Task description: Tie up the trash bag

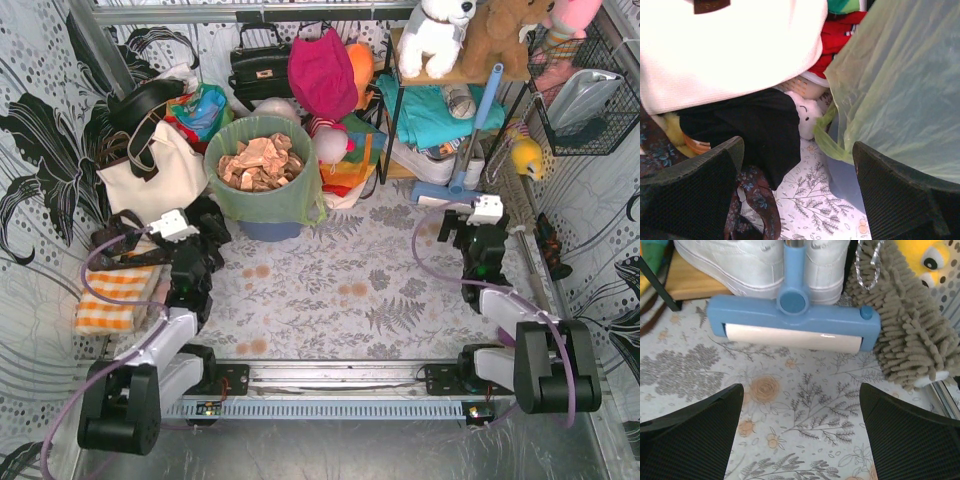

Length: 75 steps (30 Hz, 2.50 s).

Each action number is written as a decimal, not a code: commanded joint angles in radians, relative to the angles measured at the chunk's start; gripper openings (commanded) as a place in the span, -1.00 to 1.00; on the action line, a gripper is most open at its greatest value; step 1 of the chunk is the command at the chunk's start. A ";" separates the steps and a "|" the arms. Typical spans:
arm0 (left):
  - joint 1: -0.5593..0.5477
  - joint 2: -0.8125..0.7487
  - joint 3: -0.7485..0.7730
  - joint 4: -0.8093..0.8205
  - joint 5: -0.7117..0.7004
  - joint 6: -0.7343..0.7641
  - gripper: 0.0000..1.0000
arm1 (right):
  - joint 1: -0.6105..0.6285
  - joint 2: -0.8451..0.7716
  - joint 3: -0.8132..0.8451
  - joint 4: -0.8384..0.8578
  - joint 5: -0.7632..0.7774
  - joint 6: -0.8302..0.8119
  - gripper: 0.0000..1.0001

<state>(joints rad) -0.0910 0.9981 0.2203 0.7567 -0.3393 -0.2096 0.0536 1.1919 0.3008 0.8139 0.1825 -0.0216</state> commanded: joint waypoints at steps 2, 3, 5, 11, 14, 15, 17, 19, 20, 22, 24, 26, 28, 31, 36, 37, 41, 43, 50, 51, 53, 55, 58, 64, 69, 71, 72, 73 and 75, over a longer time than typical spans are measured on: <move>-0.006 -0.127 0.119 -0.293 -0.102 -0.132 0.96 | -0.005 -0.058 0.165 -0.325 -0.065 0.113 0.93; -0.006 -0.143 0.144 -0.348 -0.108 -0.144 0.96 | -0.005 -0.063 0.186 -0.358 -0.076 0.118 0.93; -0.006 -0.175 0.202 -0.480 -0.119 -0.166 0.96 | -0.006 -0.073 0.233 -0.424 -0.077 0.156 0.93; -0.006 -0.190 0.430 -0.738 -0.059 -0.164 0.96 | -0.005 -0.068 0.423 -0.669 -0.160 0.214 0.96; -0.006 -0.152 0.553 -0.865 -0.035 -0.180 0.96 | -0.005 -0.038 0.525 -0.757 -0.204 0.226 0.94; -0.006 -0.139 0.592 -0.906 -0.027 -0.186 0.96 | -0.005 -0.025 0.565 -0.792 -0.222 0.234 0.97; -0.006 -0.109 0.670 -0.989 -0.019 -0.199 0.95 | -0.005 0.009 0.645 -0.864 -0.236 0.265 0.92; -0.006 -0.080 0.733 -1.041 0.012 -0.191 0.96 | -0.004 0.049 0.722 -0.930 -0.253 0.296 0.86; -0.006 -0.065 0.763 -1.062 0.024 -0.187 0.96 | -0.003 0.058 0.754 -0.952 -0.260 0.311 0.84; -0.006 -0.034 0.823 -1.102 0.044 -0.181 0.96 | 0.003 0.088 0.807 -0.982 -0.268 0.345 0.82; -0.006 -0.003 0.875 -1.130 0.073 -0.166 0.96 | 0.018 0.113 0.861 -1.012 -0.269 0.374 0.81; -0.005 0.039 0.917 -1.147 0.086 -0.151 0.96 | 0.061 0.144 0.926 -1.043 -0.246 0.402 0.80; -0.004 0.083 0.967 -1.168 0.103 -0.135 0.96 | 0.124 0.182 1.004 -1.080 -0.204 0.412 0.79; 0.001 0.158 1.061 -1.213 0.116 -0.137 0.96 | 0.221 0.250 1.131 -1.113 -0.155 0.438 0.79; 0.022 0.280 1.193 -1.271 0.128 -0.129 0.96 | 0.353 0.374 1.316 -1.143 -0.115 0.489 0.76; 0.029 0.298 1.211 -1.273 0.142 -0.129 0.96 | 0.378 0.400 1.344 -1.151 -0.102 0.498 0.76; 0.045 0.362 1.270 -1.283 0.193 -0.114 0.87 | 0.458 0.506 1.504 -1.178 -0.085 0.522 0.74; 0.051 0.396 1.293 -1.292 0.212 -0.102 0.76 | 0.489 0.558 1.572 -1.188 -0.080 0.529 0.71; 0.082 0.455 1.324 -1.319 0.215 -0.090 0.50 | 0.569 0.708 1.752 -1.231 -0.023 0.542 0.63; 0.088 0.459 1.323 -1.318 0.213 -0.091 0.47 | 0.576 0.720 1.765 -1.231 -0.022 0.543 0.61; 0.100 0.467 1.325 -1.321 0.215 -0.091 0.39 | 0.586 0.744 1.789 -1.235 -0.019 0.548 0.55; 0.109 0.474 1.330 -1.321 0.224 -0.091 0.29 | 0.593 0.764 1.806 -1.237 -0.018 0.556 0.46; 0.117 0.482 1.334 -1.320 0.256 -0.093 0.18 | 0.600 0.794 1.833 -1.244 -0.021 0.565 0.37; 0.117 0.499 1.340 -1.323 0.309 -0.098 0.01 | 0.606 0.848 1.895 -1.283 -0.020 0.572 0.15; 0.117 0.509 1.340 -1.331 0.313 -0.093 -0.12 | 0.606 0.865 1.906 -1.285 -0.017 0.575 -0.06; 0.117 0.511 1.338 -1.332 0.316 -0.091 -0.15 | 0.606 0.878 1.912 -1.285 -0.023 0.577 -0.11; 0.117 0.513 1.339 -1.333 0.318 -0.091 -0.17 | 0.606 0.883 1.917 -1.286 -0.030 0.579 -0.13; 0.116 0.514 1.340 -1.335 0.317 -0.091 -0.20 | 0.606 0.890 1.923 -1.286 -0.036 0.580 -0.15; 0.117 0.516 1.340 -1.336 0.318 -0.090 -0.26 | 0.606 0.905 1.936 -1.289 -0.049 0.585 -0.18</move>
<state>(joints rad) 0.0208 1.5063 1.5257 -0.5926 -0.0357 -0.3157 0.6514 2.0697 2.1860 -0.4603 0.1463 0.5404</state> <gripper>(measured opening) 0.392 0.424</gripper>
